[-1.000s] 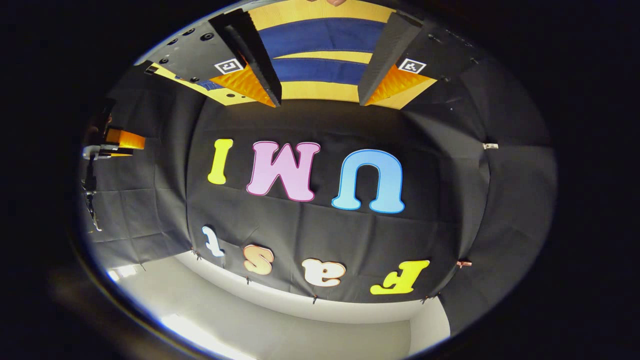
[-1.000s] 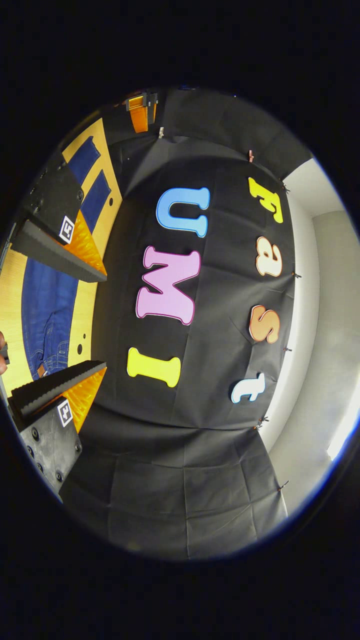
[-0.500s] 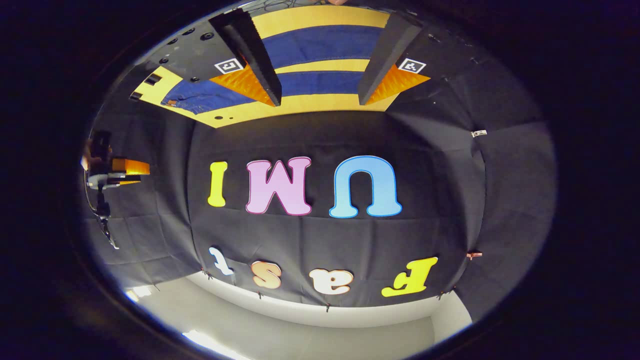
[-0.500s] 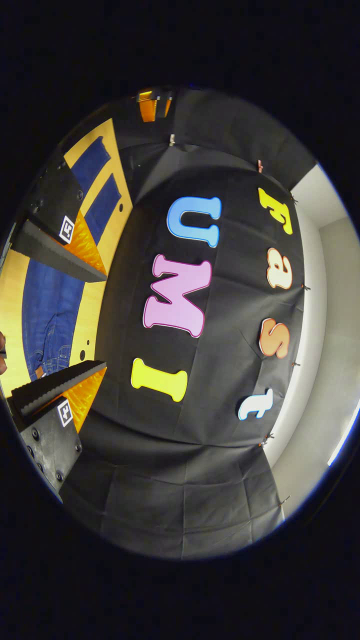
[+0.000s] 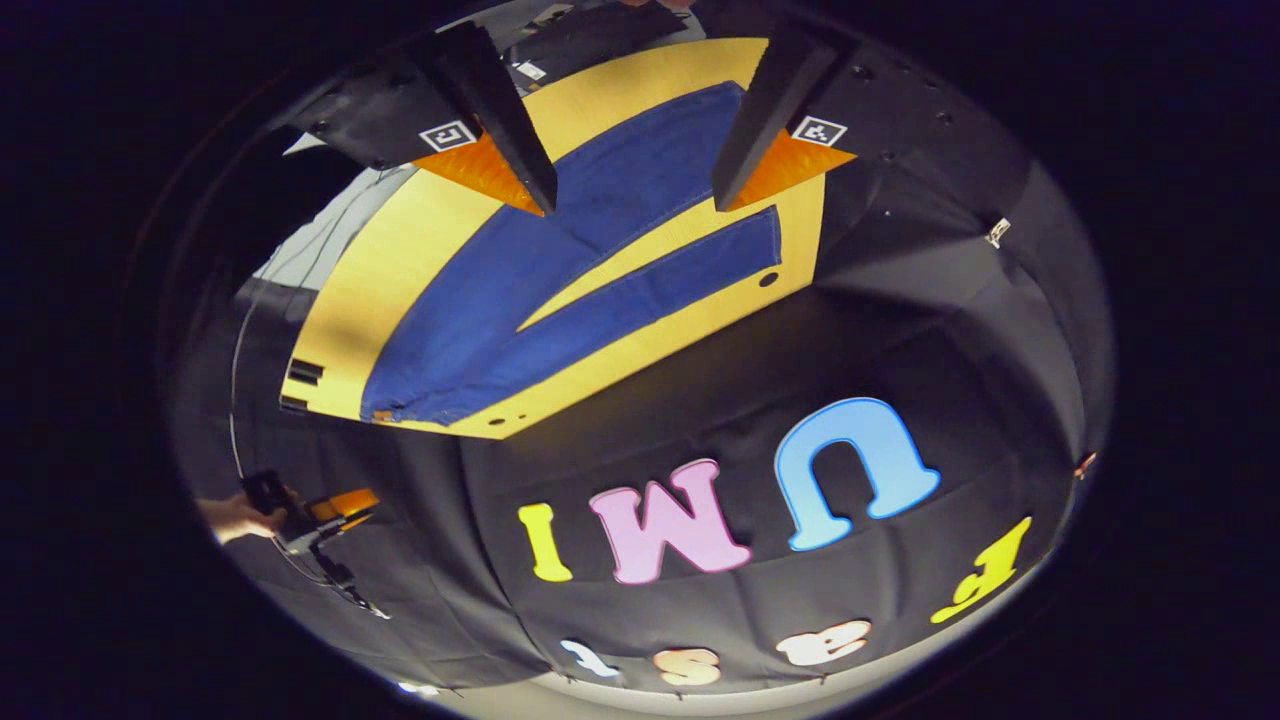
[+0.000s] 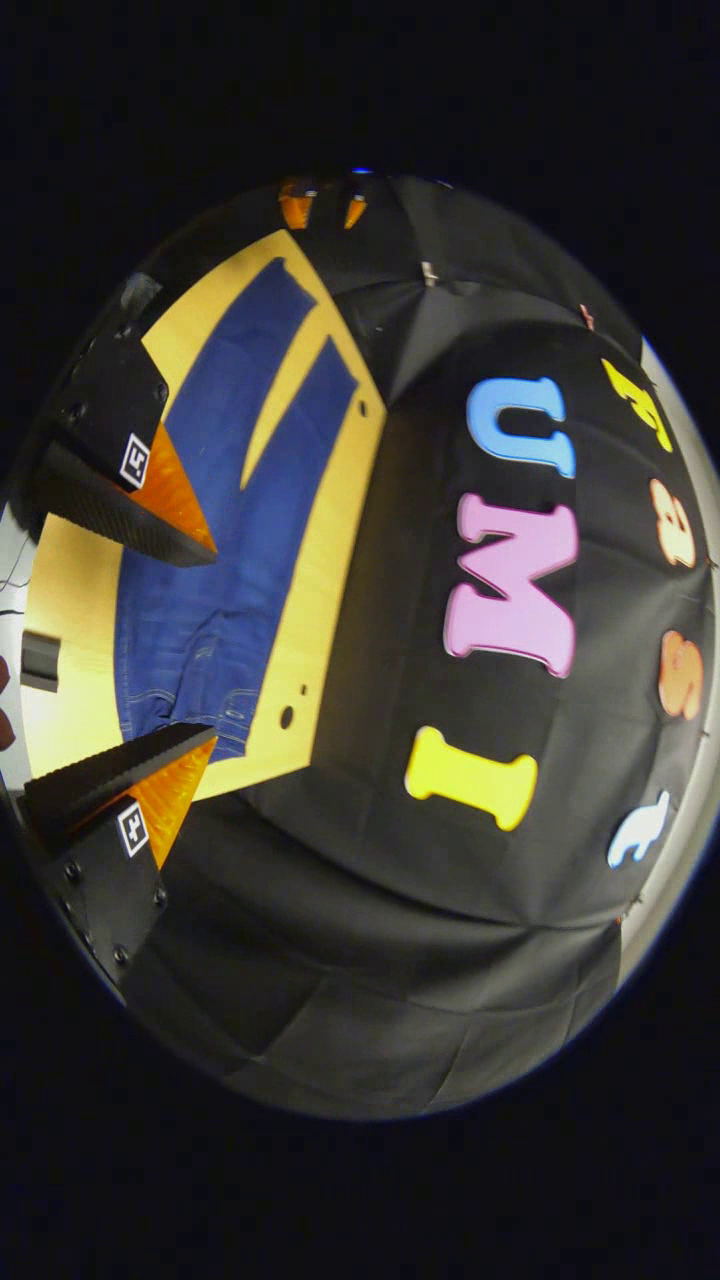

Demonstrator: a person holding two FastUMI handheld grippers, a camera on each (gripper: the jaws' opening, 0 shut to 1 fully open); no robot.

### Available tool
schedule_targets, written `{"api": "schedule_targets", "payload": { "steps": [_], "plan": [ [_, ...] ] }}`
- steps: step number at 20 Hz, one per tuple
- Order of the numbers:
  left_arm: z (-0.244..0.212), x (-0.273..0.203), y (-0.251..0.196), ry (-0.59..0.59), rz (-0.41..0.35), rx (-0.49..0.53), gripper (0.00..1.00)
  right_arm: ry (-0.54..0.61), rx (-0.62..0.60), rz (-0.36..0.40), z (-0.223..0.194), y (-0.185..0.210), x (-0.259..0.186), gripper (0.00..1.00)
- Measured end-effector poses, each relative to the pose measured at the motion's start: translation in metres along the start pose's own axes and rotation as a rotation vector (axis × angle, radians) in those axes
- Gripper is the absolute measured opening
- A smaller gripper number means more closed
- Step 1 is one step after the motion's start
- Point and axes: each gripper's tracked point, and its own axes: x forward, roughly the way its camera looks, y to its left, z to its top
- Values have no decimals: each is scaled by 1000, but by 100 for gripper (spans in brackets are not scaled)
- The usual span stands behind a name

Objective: Grasp the waist and the cuffs of the jeans and fold them to make the two legs overlap; first hold the waist and fold one-third of the jeans toward the cuffs, then hold the cuffs and fold the remaining one-third in the same direction to finish folding.

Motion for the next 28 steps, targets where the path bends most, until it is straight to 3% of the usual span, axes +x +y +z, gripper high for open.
{"api": "schedule_targets", "payload": {
  "steps": [5,6,12,15,18,20,21,24,27,28],
  "plan": [
    [-54,65,17,205,-197,134,99,255,-381,276,-72,5,62,97],
    [-68,76,19,257,-238,153,99,323,-424,344,-90,7,72,97],
    [-124,121,31,458,-387,238,99,638,-599,538,-169,-4,116,97],
    [-139,126,33,507,-461,294,99,720,-627,563,-191,-5,129,97],
    [-171,136,41,601,-483,331,99,824,-615,595,-210,-5,134,97],
    [-170,136,35,612,-541,286,100,874,-572,582,-207,-5,134,95],
    [-178,135,33,646,-551,263,90,880,-578,583,-207,-4,137,95],
    [-181,135,39,671,-569,153,90,906,-552,554,-208,-8,141,93],
    [-180,139,41,670,-566,154,78,928,-460,491,-201,-12,150,76],
    [-179,138,42,665,-571,161,78,930,-449,486,-201,-13,152,64]
  ]
}}
